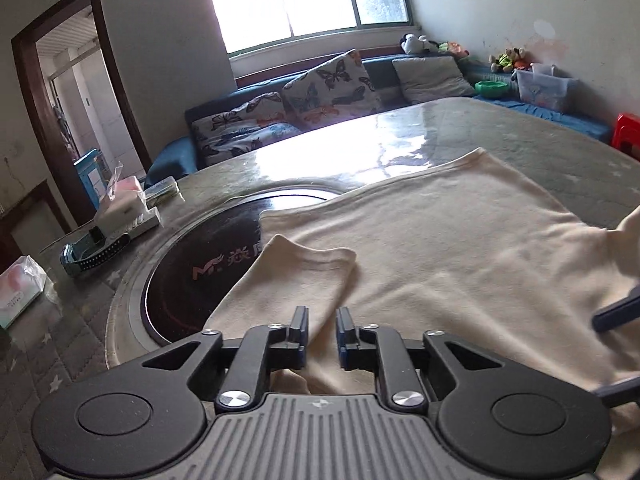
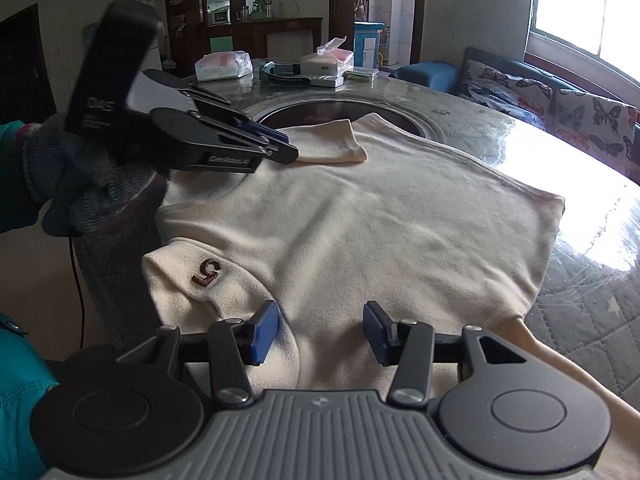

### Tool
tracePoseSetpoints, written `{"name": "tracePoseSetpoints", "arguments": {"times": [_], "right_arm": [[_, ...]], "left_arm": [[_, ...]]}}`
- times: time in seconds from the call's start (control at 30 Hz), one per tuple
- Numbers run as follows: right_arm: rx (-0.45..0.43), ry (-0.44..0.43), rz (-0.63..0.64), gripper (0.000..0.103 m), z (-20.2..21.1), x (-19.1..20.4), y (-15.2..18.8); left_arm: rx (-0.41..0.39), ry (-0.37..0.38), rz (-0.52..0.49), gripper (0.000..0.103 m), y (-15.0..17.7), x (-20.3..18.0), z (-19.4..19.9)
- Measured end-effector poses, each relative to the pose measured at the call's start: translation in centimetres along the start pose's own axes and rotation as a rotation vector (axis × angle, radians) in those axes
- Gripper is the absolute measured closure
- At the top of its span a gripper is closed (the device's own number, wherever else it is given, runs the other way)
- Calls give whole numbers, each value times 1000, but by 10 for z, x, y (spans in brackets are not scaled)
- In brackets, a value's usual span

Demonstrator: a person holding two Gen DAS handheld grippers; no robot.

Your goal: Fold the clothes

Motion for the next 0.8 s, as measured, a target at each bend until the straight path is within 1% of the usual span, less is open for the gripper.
{"name": "tracePoseSetpoints", "arguments": {"times": [0.1, 0.2, 0.23, 0.27, 0.3, 0.43, 0.53, 0.6, 0.67, 0.7, 0.77, 0.8], "right_arm": [[-1, -2, -2, 55, 0, -1, 0], [-2, -3, -2, 54, -1, -1, 0], [-2, -2, -2, 53, -1, -1, 0], [-2, -2, -2, 53, -1, -1, 0], [-2, -1, -2, 53, -1, -1, -1], [-2, 1, -1, 52, -2, -1, -1], [0, 2, 1, 52, -3, -1, -1], [1, 3, 4, 52, -3, -1, -2], [3, 5, 6, 52, -3, -1, -2], [4, 5, 8, 52, -4, -1, -3], [5, 5, 7, 52, -4, -1, -3], [6, 5, 8, 52, -4, -1, -3]], "left_arm": [[14, -7, -14, 75, 3, 2, -9], [5, 3, -36, 76, 3, 3, -12], [3, 3, -40, 80, 2, 3, -12], [1, 2, -30, 95, 2, 6, -12], [0, -1, -14, 97, 2, 9, -12], [-49, -30, 173, 100, -6, 46, 1], [-91, -93, 327, 100, -6, 89, 17], [-102, -150, 408, 100, 3, 116, 30], [-103, -207, 481, 100, 17, 143, 41], [-90, -226, 516, 100, 27, 154, 44], [-47, -260, 578, 100, 49, 174, 46], [-22, -290, 593, 100, 61, 181, 46]]}}
Point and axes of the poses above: each gripper's, at about its wrist camera, not at the fingertips, and z roughly against the way its jaws point, x to its left, y to its underside, the point moved 6 cm from there along -z, roughly the way its jaws point, and after that the axes turned 3 degrees about z, right-handed, at the moved point
